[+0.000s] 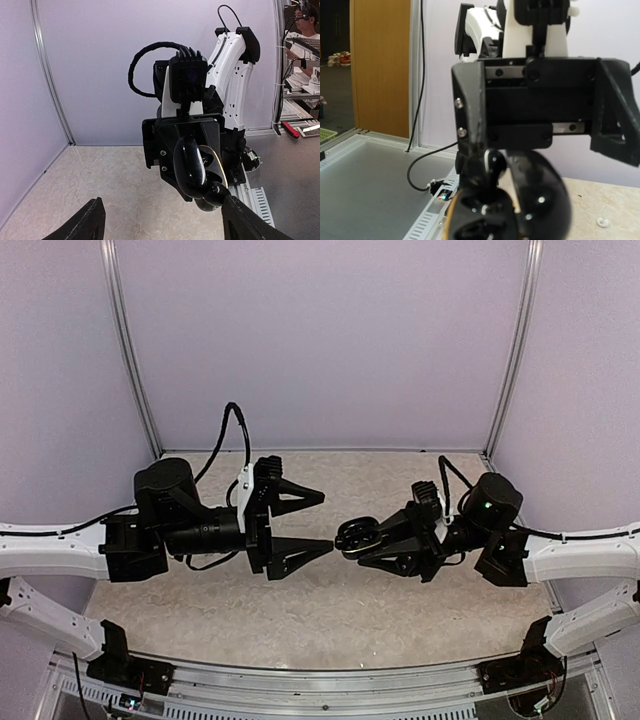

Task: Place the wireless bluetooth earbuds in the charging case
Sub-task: Adjust the left earbud in the left side groove of the charging case.

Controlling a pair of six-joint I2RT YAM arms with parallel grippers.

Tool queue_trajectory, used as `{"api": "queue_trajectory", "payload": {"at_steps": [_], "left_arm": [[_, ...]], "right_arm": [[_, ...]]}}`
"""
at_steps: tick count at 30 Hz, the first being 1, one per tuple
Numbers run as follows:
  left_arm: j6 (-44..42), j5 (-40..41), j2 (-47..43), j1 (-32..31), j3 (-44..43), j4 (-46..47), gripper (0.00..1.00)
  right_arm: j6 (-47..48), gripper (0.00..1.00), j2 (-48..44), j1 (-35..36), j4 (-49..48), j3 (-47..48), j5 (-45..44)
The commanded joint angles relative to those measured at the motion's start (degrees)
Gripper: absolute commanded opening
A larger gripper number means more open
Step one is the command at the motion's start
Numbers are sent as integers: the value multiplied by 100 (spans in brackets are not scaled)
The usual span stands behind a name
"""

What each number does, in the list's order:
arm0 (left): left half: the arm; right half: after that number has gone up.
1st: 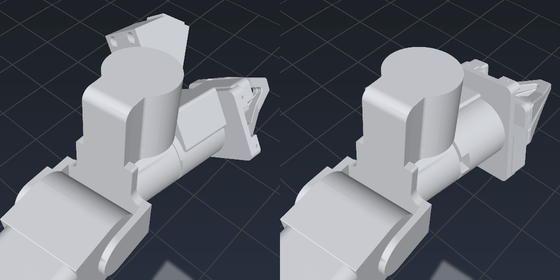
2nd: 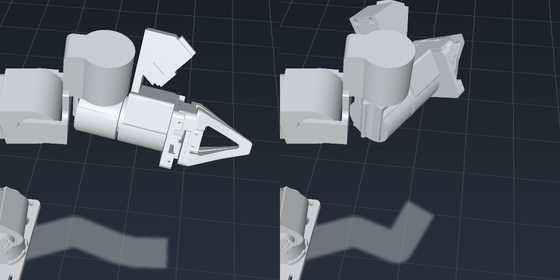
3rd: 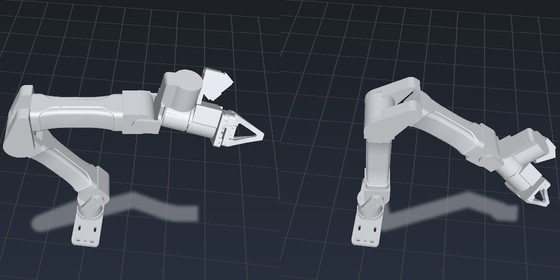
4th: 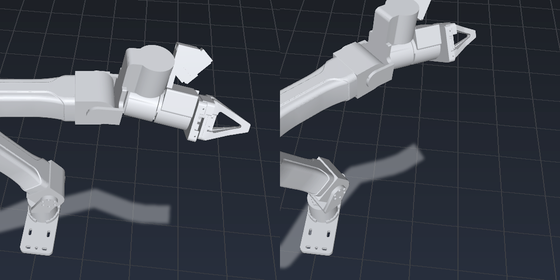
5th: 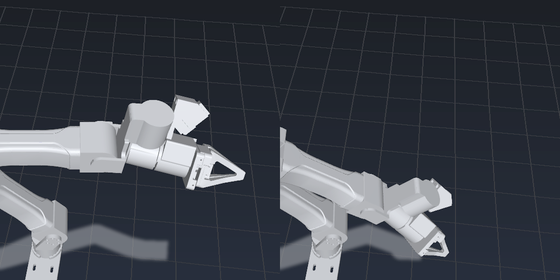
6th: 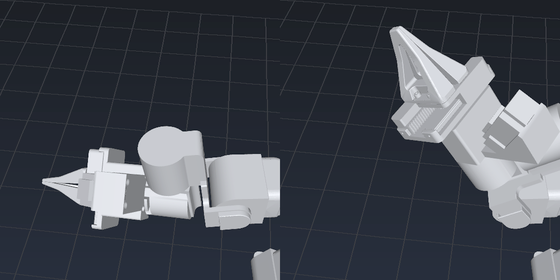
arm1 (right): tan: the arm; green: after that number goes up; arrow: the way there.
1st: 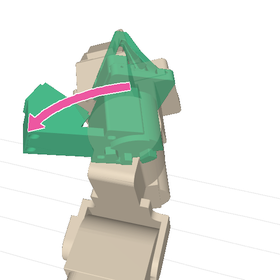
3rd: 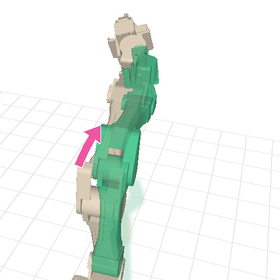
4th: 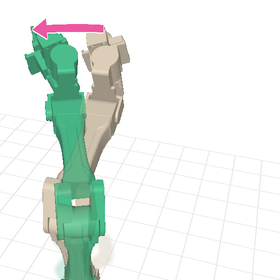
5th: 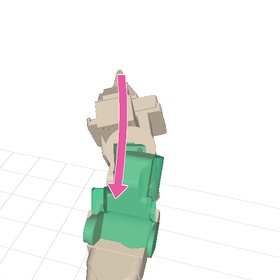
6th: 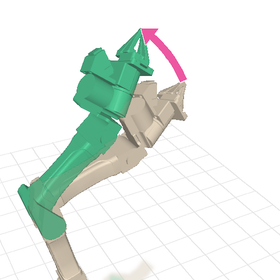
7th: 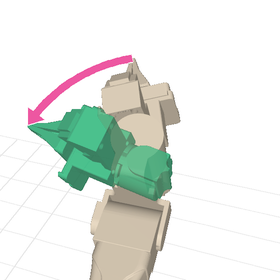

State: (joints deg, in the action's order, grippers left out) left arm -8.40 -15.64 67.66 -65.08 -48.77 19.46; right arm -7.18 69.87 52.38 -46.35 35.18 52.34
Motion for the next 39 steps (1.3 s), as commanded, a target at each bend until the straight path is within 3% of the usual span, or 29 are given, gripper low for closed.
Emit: {"api": "queue_trajectory", "payload": {"at_steps": [1,25,39], "left_arm": [[-25,-179,112,-28,-202,163,80],[110,141,458,-24,-286,482,75],[399,628,579,6,-321,376,79]], "right_arm": [[-52,0,68,-12,-23,172,101],[-41,0,141,43,11,200,68],[93,0,91,81,67,192,-193]]}}
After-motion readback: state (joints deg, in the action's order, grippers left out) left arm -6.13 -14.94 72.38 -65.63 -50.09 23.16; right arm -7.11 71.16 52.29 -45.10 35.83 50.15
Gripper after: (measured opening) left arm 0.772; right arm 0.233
